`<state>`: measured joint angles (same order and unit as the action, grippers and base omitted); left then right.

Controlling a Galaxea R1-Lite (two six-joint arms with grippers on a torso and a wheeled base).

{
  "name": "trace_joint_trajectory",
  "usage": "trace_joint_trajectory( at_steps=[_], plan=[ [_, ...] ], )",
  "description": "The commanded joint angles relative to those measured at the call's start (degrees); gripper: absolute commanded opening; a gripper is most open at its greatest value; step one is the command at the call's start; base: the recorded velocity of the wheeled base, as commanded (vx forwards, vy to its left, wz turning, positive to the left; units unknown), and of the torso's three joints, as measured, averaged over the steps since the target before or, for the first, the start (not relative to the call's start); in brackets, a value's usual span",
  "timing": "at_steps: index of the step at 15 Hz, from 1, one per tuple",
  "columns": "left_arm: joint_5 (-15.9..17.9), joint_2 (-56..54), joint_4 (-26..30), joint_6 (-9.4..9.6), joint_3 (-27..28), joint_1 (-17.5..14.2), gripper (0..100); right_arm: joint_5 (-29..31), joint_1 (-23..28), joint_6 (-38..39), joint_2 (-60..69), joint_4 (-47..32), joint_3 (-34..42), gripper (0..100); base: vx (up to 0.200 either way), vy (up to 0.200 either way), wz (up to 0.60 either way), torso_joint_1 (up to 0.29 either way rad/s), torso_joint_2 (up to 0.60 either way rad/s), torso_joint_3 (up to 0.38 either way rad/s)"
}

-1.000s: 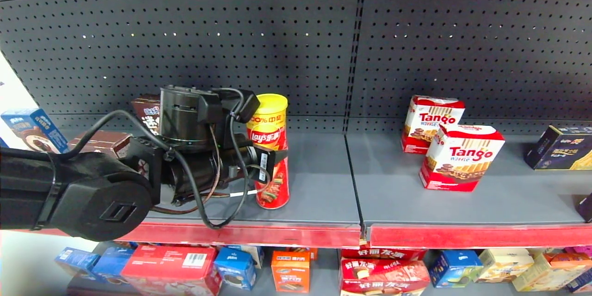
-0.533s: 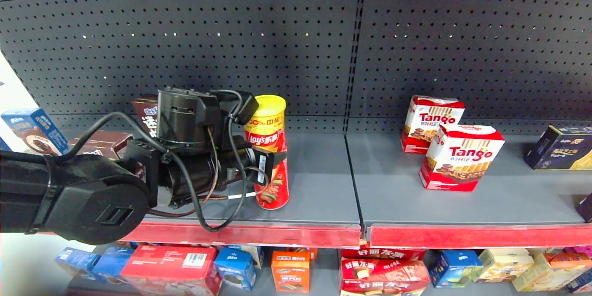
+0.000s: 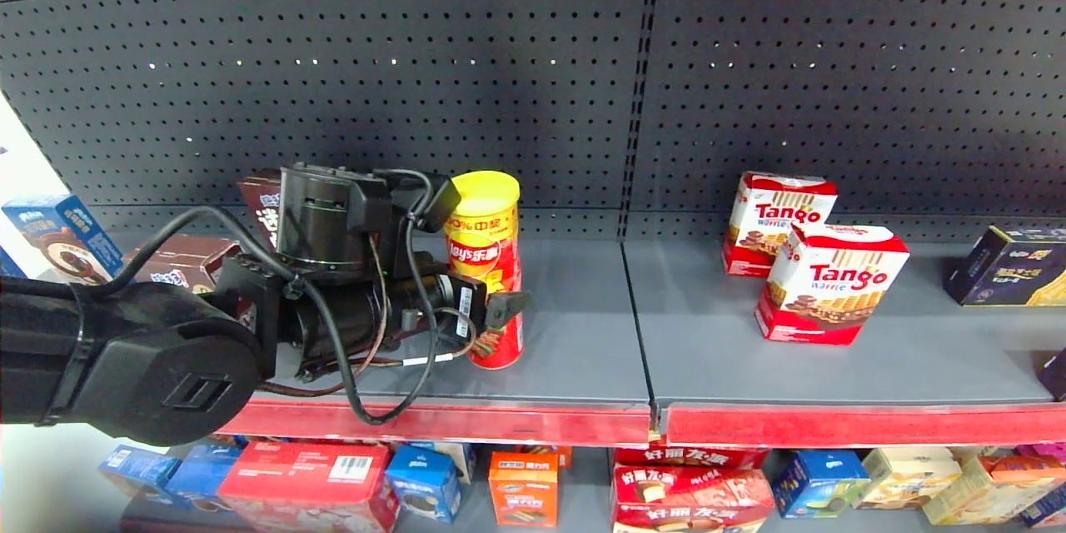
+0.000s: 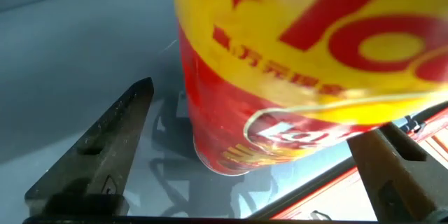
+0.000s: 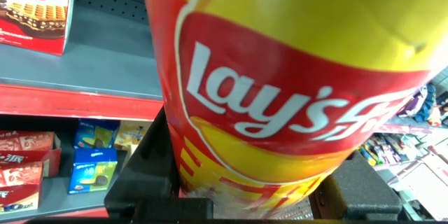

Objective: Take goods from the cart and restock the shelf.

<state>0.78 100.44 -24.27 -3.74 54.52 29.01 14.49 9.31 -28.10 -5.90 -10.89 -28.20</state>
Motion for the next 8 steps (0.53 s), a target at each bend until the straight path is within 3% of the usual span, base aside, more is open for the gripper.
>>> trace_joint_trajectory(
  at_steps=[1,8],
  plan=[
    [0.01,-0.77,-0.07,-0.04,-0.29,-0.01,100,0.01,0.0,-0.03,0.01,-0.01,-0.02,0,0.0,0.0,0.0,0.0,0.0,0.0],
    [0.01,-6.66,0.28,-0.04,-5.3,-0.45,100,-0.08,0.0,-0.03,0.19,-0.01,0.16,0,0.0,0.0,0.0,0.0,0.0,0.0]
  ],
)
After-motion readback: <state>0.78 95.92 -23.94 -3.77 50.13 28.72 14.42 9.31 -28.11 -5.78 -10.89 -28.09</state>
